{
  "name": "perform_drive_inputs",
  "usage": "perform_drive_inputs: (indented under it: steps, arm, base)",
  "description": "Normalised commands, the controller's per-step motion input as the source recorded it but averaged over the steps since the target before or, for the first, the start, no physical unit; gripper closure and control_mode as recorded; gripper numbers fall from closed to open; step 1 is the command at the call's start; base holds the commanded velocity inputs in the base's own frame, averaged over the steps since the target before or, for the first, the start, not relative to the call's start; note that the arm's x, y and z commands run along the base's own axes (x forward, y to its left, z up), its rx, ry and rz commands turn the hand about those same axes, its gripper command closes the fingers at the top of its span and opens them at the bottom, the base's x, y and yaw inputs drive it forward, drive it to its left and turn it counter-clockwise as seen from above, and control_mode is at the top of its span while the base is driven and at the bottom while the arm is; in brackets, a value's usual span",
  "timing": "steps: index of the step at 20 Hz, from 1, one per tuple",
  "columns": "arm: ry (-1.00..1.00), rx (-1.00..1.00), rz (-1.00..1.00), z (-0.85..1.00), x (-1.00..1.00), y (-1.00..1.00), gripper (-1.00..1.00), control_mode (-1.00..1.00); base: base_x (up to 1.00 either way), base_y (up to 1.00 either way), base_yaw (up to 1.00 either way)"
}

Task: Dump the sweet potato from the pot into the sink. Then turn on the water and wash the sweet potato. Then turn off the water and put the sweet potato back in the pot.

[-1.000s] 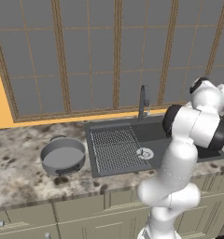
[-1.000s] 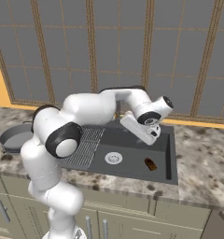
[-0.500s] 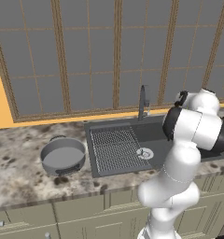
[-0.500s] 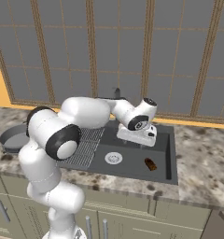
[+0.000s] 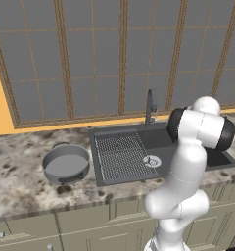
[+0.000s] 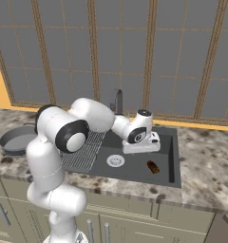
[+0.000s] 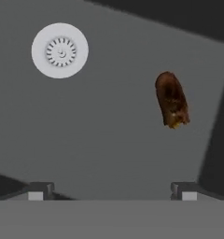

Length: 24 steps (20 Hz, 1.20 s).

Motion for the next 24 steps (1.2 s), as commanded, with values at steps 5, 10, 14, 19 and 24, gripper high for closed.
perform_drive_inputs:
  steps: [5, 10, 14, 19, 24]
  arm:
    - [-0.2, -0.09, 0.17, -0.47, 0.07, -0.28, -1.0, -1.0]
    - [-0.22, -0.02, 0.13, -0.46, 0.05, -0.22, -1.0, -1.0]
    - [-0.06, -0.06, 0.11, -0.38, 0.27, -0.11, -1.0, -1.0]
    - [0.0, -0.08, 0.1, -0.33, 0.34, -0.21, -1.0, -1.0]
    - [0.0, -0.04, 0.1, -0.25, 0.38, -0.33, -1.0, -1.0]
  base:
    - [0.0, 0.0, 0.0]
    - [0.0, 0.0, 0.0]
    - [0.0, 0.0, 0.0]
    - [0.0, 0.0, 0.0]
    - [0.0, 0.0, 0.0]
